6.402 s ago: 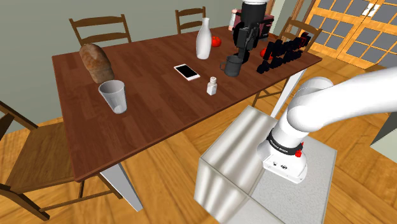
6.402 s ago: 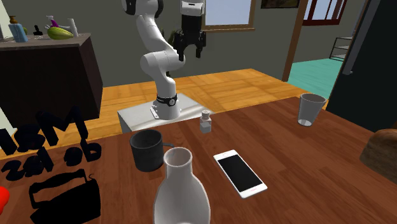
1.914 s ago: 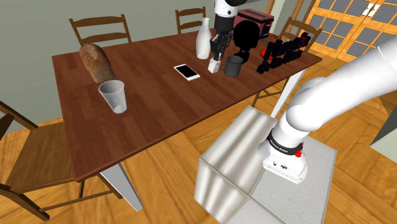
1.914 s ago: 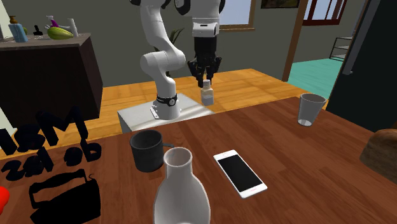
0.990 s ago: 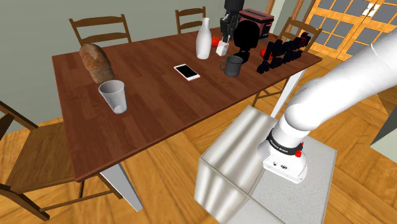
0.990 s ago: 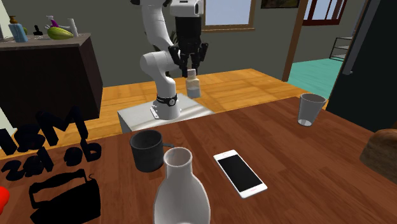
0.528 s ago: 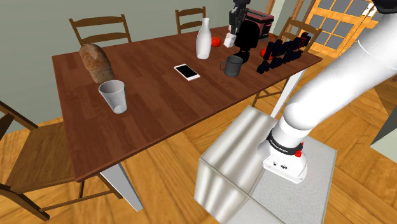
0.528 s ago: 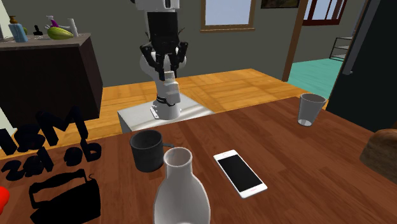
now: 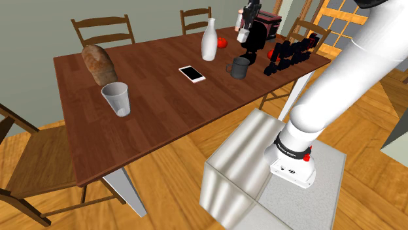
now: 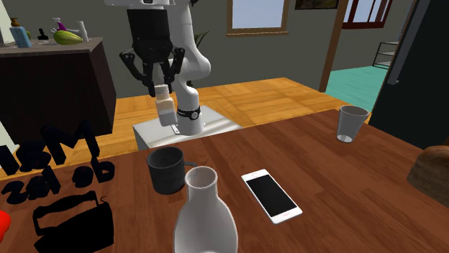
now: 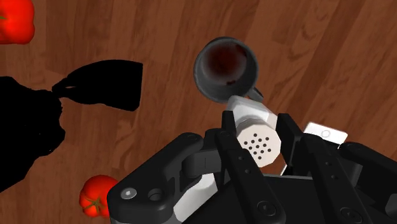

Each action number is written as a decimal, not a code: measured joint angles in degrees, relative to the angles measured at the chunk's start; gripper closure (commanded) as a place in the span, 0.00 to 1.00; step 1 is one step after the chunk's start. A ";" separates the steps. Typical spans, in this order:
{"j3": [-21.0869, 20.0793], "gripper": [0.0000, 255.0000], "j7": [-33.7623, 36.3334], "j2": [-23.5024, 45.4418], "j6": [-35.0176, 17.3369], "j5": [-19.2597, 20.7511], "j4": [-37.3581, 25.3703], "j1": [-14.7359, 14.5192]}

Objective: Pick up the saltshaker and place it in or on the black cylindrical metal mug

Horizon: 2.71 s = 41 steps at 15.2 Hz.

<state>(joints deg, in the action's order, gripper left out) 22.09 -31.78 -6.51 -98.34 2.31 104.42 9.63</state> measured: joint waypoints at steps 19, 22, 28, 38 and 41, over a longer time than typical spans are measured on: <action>0.47 1.00 -0.40 1.53 -14.46 -0.39 13.05 0.23; 0.57 1.00 -0.57 1.73 -15.23 -0.46 13.62 0.30; 0.58 0.00 -0.58 1.72 -15.34 -0.46 13.71 0.30; 0.38 0.00 -0.38 0.58 -8.53 -0.11 7.91 0.23; 0.31 0.00 -0.26 0.43 -8.19 -0.05 7.75 0.19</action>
<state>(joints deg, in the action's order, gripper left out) 22.40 -32.04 -6.07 -106.53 2.26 112.16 9.82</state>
